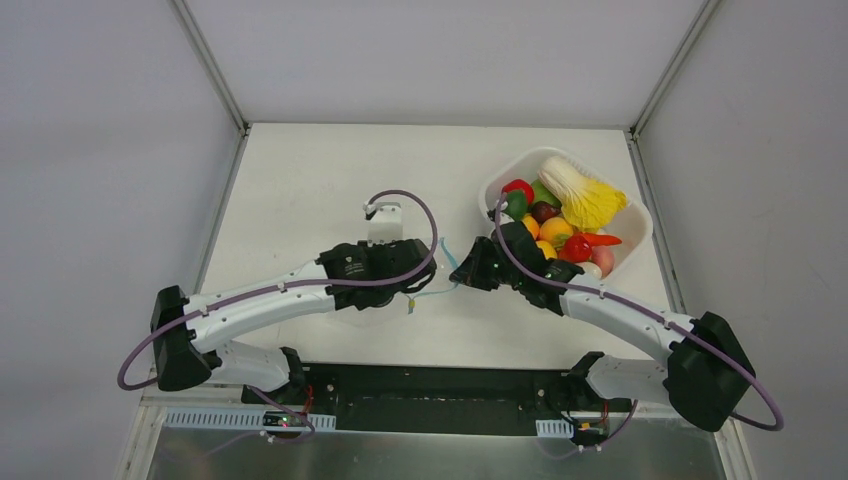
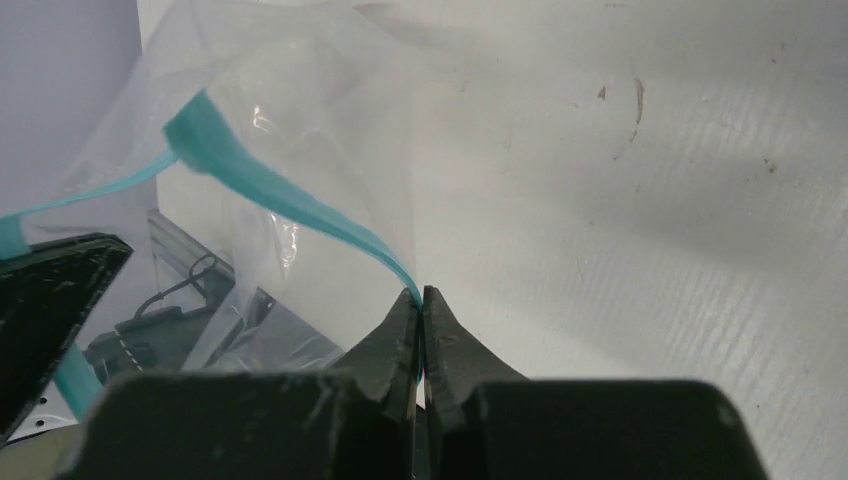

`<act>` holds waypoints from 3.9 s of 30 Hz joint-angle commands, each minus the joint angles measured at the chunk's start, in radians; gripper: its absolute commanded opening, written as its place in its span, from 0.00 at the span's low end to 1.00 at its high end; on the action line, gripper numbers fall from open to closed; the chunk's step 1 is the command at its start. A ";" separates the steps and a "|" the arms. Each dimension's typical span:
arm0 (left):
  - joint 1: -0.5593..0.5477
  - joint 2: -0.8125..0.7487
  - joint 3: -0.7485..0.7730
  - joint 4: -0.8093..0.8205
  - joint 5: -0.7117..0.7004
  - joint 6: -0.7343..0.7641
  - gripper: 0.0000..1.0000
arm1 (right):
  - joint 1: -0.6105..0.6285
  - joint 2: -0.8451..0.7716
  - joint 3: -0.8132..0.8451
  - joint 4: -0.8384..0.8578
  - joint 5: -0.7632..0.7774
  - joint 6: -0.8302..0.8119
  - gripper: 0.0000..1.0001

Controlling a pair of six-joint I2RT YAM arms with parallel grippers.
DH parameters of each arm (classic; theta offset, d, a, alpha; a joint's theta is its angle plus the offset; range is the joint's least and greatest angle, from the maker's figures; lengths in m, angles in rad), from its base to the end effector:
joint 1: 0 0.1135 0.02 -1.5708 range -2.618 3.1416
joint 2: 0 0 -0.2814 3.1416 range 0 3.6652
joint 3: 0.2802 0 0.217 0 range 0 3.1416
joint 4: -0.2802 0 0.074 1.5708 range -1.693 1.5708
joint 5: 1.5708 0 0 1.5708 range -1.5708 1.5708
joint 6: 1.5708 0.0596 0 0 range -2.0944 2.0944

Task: Place the food in the zip-top bag and seal the zipper

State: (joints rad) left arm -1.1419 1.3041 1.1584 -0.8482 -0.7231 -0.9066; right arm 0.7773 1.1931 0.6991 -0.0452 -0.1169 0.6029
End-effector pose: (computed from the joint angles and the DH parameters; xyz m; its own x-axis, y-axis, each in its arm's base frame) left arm 0.1297 -0.1888 0.3146 -0.6336 -0.0341 -0.7729 0.0533 0.9947 -0.0876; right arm 0.1680 0.1751 0.2606 -0.7369 0.0650 -0.6729 -0.4250 0.7295 0.5359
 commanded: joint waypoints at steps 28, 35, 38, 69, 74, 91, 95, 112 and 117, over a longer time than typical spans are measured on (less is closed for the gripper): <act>0.010 -0.009 -0.014 0.026 -0.031 -0.054 0.00 | -0.157 -0.183 0.287 -0.262 0.378 -0.262 0.72; 0.010 -0.021 -0.029 0.044 -0.012 -0.042 0.00 | -0.438 0.003 0.326 -0.184 0.210 -0.201 0.86; 0.010 -0.029 -0.035 0.046 -0.006 -0.039 0.00 | -0.498 0.077 0.328 -0.141 0.168 -0.188 0.86; 0.010 0.000 -0.001 0.062 0.025 0.003 0.00 | -0.551 0.081 0.253 -0.008 -0.017 -0.188 0.40; 0.010 -0.002 0.000 0.066 0.029 0.010 0.00 | -0.551 -0.028 0.219 -0.008 -0.046 -0.160 0.38; 0.010 -0.023 -0.015 0.153 0.077 0.037 0.00 | -0.328 -0.223 0.033 0.279 -0.280 0.125 0.35; 0.010 -0.031 -0.019 0.172 0.093 0.041 0.00 | -0.243 -0.185 0.033 0.279 -0.249 0.115 0.35; 0.013 -0.050 -0.032 0.197 0.094 0.020 0.00 | -0.012 -0.063 0.114 0.164 -0.105 -0.016 0.41; 0.014 -0.063 -0.045 0.211 0.098 0.009 0.00 | 0.024 -0.065 0.146 0.108 -0.041 -0.080 0.47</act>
State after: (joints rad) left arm -1.1366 1.2800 1.1286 -0.6613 -0.6281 -0.8787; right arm 0.7769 1.1381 0.7723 0.0948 -0.2352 0.6037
